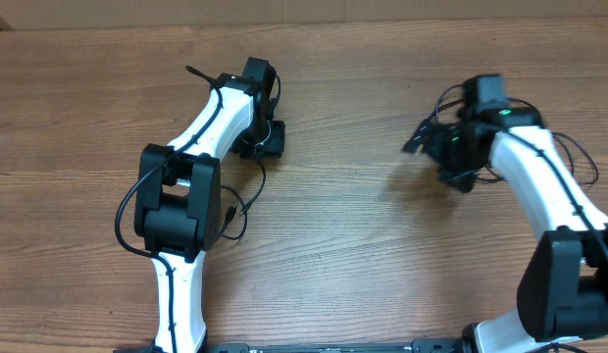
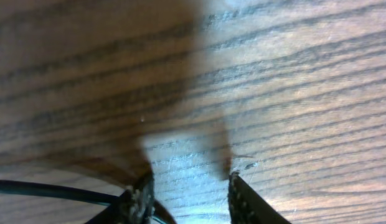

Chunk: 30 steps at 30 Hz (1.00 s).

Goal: Untangle cables
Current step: 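Release the cable on the right and bring the right gripper back to center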

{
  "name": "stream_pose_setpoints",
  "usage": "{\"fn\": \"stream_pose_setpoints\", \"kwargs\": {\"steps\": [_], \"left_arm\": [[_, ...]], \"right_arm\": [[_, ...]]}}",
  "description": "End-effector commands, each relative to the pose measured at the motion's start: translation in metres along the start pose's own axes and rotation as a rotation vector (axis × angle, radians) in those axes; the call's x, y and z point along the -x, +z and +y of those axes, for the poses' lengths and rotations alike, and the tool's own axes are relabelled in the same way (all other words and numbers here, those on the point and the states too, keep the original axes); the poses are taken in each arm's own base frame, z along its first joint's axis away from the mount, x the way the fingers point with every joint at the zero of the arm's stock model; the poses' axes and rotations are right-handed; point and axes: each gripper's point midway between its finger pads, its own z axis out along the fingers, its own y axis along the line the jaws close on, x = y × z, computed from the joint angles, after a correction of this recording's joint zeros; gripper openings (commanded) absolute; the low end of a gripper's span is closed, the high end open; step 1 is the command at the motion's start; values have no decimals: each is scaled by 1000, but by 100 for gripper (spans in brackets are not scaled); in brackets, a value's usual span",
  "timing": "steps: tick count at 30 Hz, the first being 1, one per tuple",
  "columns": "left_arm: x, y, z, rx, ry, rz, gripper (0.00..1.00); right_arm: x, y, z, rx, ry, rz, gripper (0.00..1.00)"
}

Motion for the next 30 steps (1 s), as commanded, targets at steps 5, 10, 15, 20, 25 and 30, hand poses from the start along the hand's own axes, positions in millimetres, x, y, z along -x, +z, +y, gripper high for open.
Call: {"fn": "stream_pose_setpoints", "kwargs": {"steps": [5,10,15,20,25,30], "left_arm": [[17,-52,-1,27,-22,-23,51],[14,-89,30,177,-157,-23,56],[-8,-85,45,234,-252,57,56],[-32,-63,62,320,-328,128,55],[-59,-45,86,428,-445,187,57],[-73,-40,89,375,-538,258,58]], "right_arm": [[-56,38,46,100,-32,93,100],[-83,52,88,184,-151,75,100],[-105,60,117,227,-273,24,100],[-108,67,118,138,-336,-85,99],[-110,70,114,77,-368,-154,99],[-109,71,114,77,-369,-156,99]]}}
